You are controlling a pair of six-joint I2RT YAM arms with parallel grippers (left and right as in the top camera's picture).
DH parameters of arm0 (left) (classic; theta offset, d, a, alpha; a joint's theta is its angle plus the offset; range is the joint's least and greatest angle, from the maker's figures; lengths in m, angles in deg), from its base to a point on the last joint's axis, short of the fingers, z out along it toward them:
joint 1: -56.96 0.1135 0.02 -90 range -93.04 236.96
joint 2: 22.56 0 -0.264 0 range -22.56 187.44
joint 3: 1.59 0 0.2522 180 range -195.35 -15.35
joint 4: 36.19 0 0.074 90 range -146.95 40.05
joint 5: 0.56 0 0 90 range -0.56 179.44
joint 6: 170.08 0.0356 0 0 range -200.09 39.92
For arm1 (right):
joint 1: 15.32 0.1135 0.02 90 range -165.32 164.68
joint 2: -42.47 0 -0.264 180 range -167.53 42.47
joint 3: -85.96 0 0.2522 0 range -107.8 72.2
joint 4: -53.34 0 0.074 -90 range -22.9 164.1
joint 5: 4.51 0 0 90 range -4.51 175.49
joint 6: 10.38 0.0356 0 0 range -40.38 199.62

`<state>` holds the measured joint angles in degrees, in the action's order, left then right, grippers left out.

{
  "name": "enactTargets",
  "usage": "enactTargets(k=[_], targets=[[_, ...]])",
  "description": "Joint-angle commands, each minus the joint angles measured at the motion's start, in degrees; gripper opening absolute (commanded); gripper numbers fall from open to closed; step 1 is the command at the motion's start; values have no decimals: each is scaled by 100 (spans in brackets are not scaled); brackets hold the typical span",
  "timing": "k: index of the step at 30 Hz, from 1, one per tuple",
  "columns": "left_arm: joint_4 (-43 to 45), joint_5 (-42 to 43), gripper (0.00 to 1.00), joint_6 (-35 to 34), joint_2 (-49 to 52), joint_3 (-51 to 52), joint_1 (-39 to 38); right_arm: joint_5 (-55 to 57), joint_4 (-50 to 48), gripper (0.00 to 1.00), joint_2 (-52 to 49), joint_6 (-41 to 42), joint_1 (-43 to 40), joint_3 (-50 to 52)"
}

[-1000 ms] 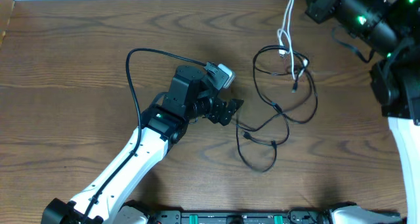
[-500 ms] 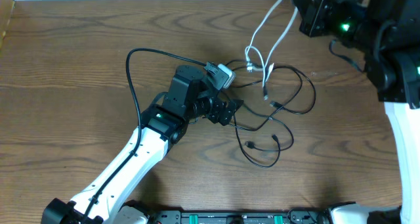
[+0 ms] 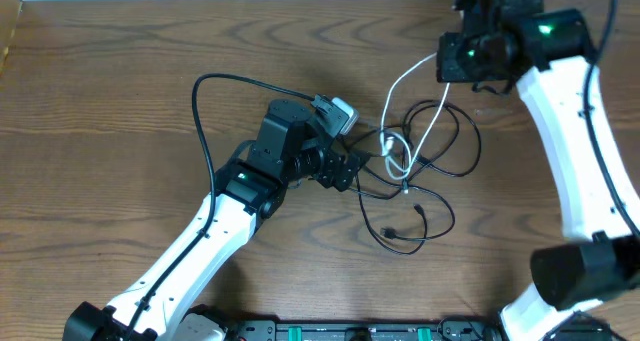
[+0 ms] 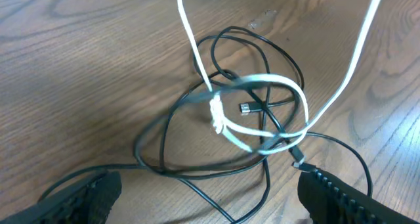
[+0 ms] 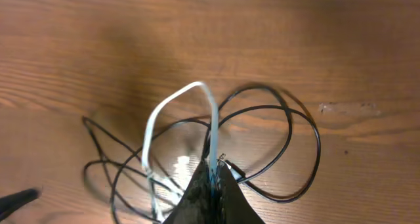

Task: Untangle cables

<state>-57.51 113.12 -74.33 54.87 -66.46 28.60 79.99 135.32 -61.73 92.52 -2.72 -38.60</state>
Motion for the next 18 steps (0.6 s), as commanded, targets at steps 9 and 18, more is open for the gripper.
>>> enactTargets(k=[9, 18], targets=[[-50, 31, 91, -50, 15, -70, -7, -155, -232, 1, 17, -55, -9, 13], [-46, -533, 91, -31, 164, -68, -7, -1117, -452, 1, 385, -614, 20, 13]])
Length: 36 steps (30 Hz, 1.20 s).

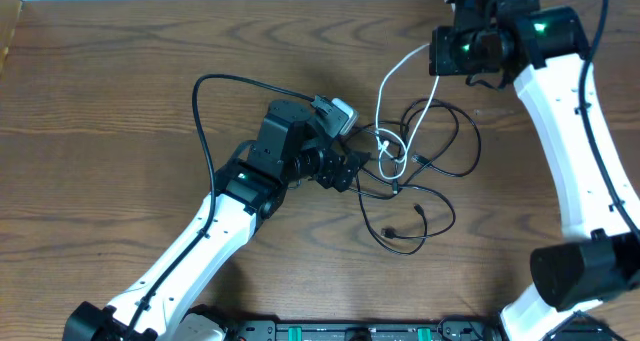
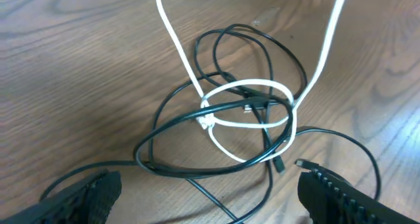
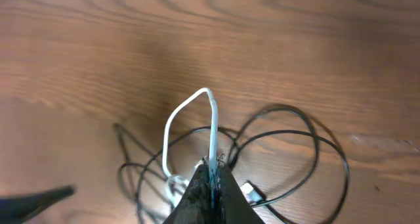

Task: Untangle cables

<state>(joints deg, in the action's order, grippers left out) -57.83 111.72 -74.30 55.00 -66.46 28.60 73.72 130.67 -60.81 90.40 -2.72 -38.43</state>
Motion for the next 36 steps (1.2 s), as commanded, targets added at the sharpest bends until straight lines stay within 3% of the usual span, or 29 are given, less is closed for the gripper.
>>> enactTargets(k=[1, 9, 13, 16, 19, 25, 27, 30, 32, 35, 36], targets=[[-7, -391, 91, -33, 190, -68, -7, -540, 39, 1, 306, -514, 20, -4], [7, 623, 91, -74, 479, -68, -13, -695, 46, 1, 334, -1434, 24, -4], [208, 1113, 89, -74, 479, -68, -13, -1692, -236, 1, 450, -1886, 20, -4], [544, 1224, 70, -94, 479, -70, -13, -2288, -470, 1, 603, -2033, 17, -4], [1047, 1180, 49, -765, 479, -70, -7, -2332, -645, 1, 785, -2031, 24, -7], [1764, 1115, 49, -2629, 479, -70, -7, -2328, -726, 1, 1141, -2026, 22, -7], [1834, 1117, 50, -3167, 479, -70, -7, -2308, -721, 1, 1207, -2026, 20, -4], [1875, 1117, 63, -3818, 479, -70, -7, -2310, -723, 1, 1233, -2026, 20, -4], [1897, 1117, 66, -4094, 479, -70, -7, -2310, -721, 1, 1228, -2017, 26, -4], [1928, 1115, 94, -4419, 479, -70, -7, -2312, -721, 1, 1226, -1956, 24, -4], [1950, 1117, 96, -4476, 479, -70, -7, -2312, -723, 1, 1226, -1956, 24, -4]])
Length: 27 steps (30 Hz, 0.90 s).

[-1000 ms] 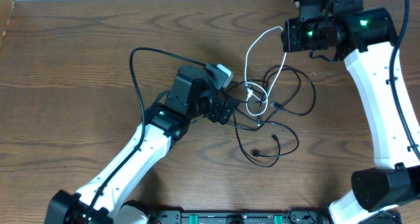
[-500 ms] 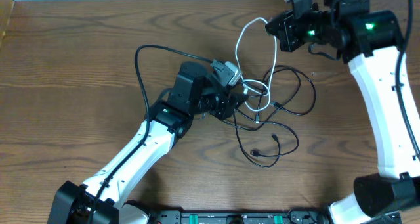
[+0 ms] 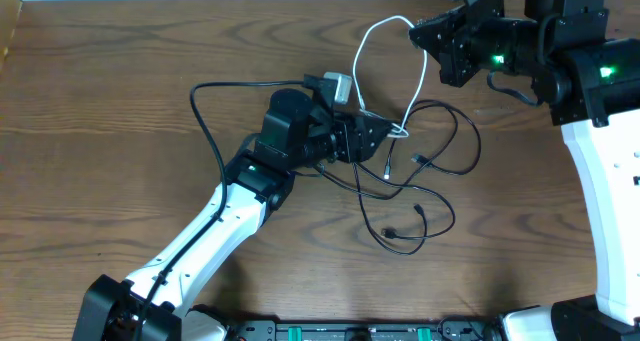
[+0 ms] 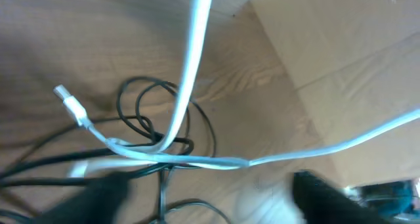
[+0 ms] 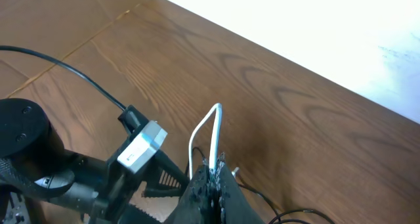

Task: Untangle cables

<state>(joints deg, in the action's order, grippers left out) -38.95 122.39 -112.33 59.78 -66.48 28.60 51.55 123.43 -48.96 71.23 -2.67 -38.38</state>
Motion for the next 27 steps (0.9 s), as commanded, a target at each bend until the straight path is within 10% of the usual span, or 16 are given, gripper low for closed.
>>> enactTargets(k=[1, 27], targets=[[79, 48, 96, -691, 0, -68, -7, -96, 0, 1, 42, -39, 20, -9], [175, -791, 97, -2017, 2, -68, -319, -116, -15, 1, 42, 173, 26, -9]])
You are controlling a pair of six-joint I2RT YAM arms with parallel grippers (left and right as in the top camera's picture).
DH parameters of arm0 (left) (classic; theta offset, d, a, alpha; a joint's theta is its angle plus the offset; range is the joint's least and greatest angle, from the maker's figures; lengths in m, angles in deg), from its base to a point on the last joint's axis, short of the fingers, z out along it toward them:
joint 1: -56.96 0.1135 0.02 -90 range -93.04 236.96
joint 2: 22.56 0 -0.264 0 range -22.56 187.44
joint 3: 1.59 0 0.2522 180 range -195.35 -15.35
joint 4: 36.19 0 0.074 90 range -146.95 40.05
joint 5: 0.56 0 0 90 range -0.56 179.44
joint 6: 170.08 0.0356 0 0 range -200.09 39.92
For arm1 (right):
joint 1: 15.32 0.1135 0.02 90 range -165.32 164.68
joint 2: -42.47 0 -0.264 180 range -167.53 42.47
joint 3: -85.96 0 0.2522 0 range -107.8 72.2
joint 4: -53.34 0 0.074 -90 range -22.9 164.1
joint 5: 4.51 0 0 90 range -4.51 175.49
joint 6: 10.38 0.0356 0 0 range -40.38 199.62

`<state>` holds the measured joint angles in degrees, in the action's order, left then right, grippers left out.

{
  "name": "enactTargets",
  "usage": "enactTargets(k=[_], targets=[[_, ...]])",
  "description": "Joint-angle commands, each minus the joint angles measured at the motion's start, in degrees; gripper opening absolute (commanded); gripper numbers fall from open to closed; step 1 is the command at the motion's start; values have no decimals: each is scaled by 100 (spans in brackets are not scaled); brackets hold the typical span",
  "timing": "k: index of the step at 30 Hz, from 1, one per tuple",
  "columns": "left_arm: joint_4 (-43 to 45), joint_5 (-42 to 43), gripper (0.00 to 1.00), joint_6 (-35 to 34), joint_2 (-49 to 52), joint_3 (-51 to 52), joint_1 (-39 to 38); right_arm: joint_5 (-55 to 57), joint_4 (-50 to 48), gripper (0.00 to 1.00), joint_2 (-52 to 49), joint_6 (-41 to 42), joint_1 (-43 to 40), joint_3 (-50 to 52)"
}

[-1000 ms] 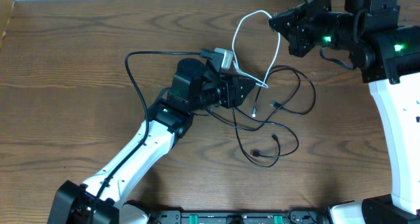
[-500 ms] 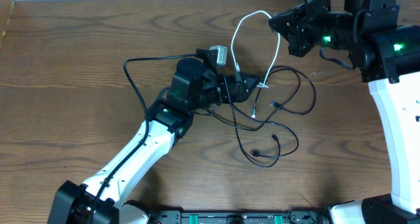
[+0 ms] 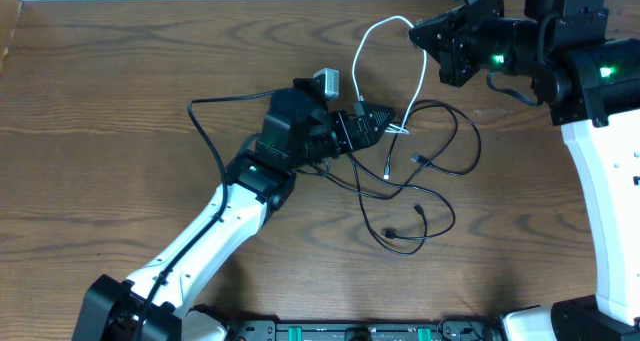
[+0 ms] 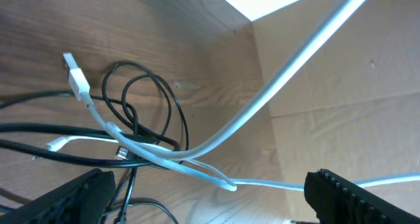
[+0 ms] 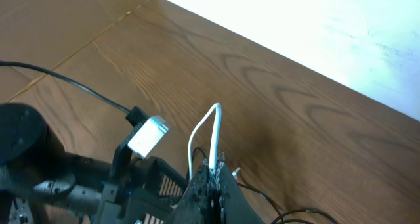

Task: Untangle cables

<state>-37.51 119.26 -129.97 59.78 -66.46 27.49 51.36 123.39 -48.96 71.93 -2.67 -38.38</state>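
Observation:
A white cable (image 3: 358, 66) rises in a tall loop from the tangle to my right gripper (image 3: 420, 36), which is shut on it high above the table's back right. In the right wrist view the right gripper (image 5: 211, 168) pinches the white cable (image 5: 202, 127) just below the loop. Black cables (image 3: 440, 166) lie coiled on the table under it. My left gripper (image 3: 385, 121) stands open at the left side of the tangle. In its own view the left gripper (image 4: 209, 179) is wide open; white strands (image 4: 262, 99) cross above its gap, with black loops (image 4: 147, 106) and a white plug (image 4: 77, 85) beyond.
The left wrist camera's own black lead (image 3: 200, 111) arcs over the table to the left of that arm. A cardboard wall (image 3: 8, 31) borders the table at the far left. A white wall runs behind the back edge.
My left gripper has shifted slightly up and toward the white cable, still open; white strands now cross sharply above its gap. The right gripper holds the same height and grip.
My right gripper was shut on the white cable low over the tangle, with the left gripper open beside it. Then the right one was slightly further back with the loop drawn tighter. Later it stood high, the white loop stretched up, and the left gripper nearer the strands.

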Motion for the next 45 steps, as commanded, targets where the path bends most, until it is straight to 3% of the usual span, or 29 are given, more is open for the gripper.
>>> enactTargets(k=[1, 10, 14, 19, 21, 27, 37, 45], targets=[[31, -664, 97, -254, 2, -70, -306, -96, -11, 1, 42, 103, 26, -9], [-9, -2282, 76, -256, 37, -70, -750, -96, 7, 1, 42, 146, 26, -9], [13, -2455, 65, -278, 203, -70, -754, -96, 7, 1, 42, 144, 33, -9], [133, -2433, 61, -645, 507, -70, -761, -96, 7, 1, 42, 146, 59, -9], [216, -2382, 53, -660, 581, -70, -765, -96, 9, 1, 42, 144, 57, -9], [511, -2234, 8, -656, 584, -70, -763, -92, 37, 1, 42, 144, 57, -9], [503, -1869, 8, -439, 420, -72, -756, 474, 35, 1, 42, 195, 57, -9], [-79, -1834, 7, 1099, -538, -70, -667, 2406, 142, 1, 39, 852, -96, -9]])
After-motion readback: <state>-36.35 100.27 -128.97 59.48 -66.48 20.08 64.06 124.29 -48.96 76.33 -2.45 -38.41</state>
